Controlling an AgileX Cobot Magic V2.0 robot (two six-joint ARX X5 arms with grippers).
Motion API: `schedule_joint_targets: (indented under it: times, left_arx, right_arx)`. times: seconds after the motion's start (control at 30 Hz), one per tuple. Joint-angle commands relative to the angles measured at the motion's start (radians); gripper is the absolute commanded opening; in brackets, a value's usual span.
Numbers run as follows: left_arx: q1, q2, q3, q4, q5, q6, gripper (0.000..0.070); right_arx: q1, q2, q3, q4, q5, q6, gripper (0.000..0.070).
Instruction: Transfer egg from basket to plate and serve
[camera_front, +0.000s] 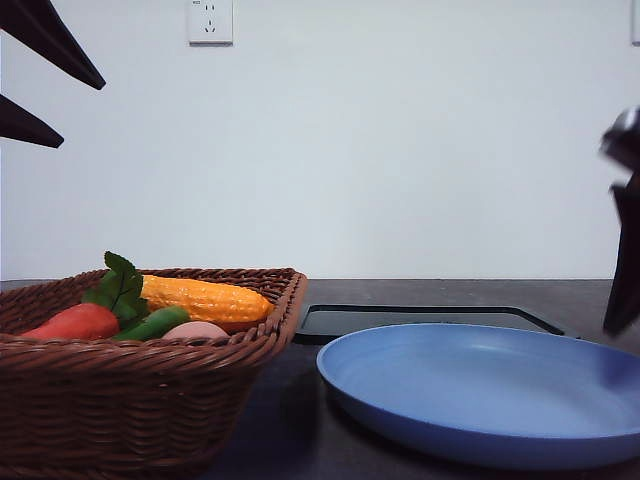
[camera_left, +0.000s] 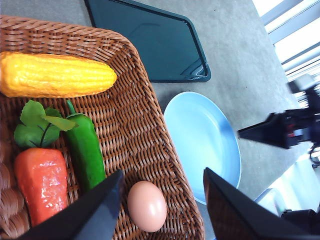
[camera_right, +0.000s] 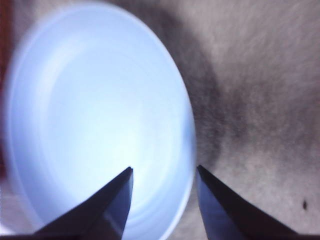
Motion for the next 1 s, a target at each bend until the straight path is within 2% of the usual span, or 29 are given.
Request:
schedule_joint_targets:
  times: [0.0, 0.13, 0.2, 0.4, 0.57, 0.67, 0.8, 0.97]
  left_arx:
    - [-0.004, 0.007, 0.014, 0.000, 0.004, -0.002, 0.0328]
    - [-0.004, 0.007, 0.014, -0.015, 0.004, -0.001, 0.0328]
    - [-0.004, 0.007, 0.014, -0.021, 0.004, -0.001, 0.0328]
    - [-0.004, 0.007, 0.014, -0.020, 0.004, -0.001, 0.0328]
    - [-0.004, 0.007, 0.014, -0.020, 0.003, -0.014, 0.0328]
    - [-0.007, 0.007, 0.014, -0.020, 0.004, -0.027, 0.0360]
    - [-0.040, 0.007, 0.014, -0.021, 0.022, -0.028, 0.0486]
    - [-0.140, 0.012, 0.014, -0.020, 0.006, -0.071, 0.0492]
  right_arx:
    - [0.004, 0.034, 0.000, 0.011, 0.023, -0.011, 0.0261]
    - [0.005, 0.078, 0.000, 0.036, 0.023, -0.011, 0.0256]
    - [0.005, 0.093, 0.000, 0.053, 0.022, -0.011, 0.0231]
    - [0.005, 0.132, 0.000, 0.070, -0.044, -0.011, 0.0111]
    - [0.005, 0.136, 0.000, 0.074, -0.049, -0.010, 0.0000]
    - [0.004, 0.129, 0.000, 0.071, -0.049, -0.010, 0.0000]
    - [0.004, 0.104, 0.001, 0.062, -0.049, -0.010, 0.0000]
    - [0.004, 0.070, 0.001, 0.043, -0.049, -0.010, 0.0000]
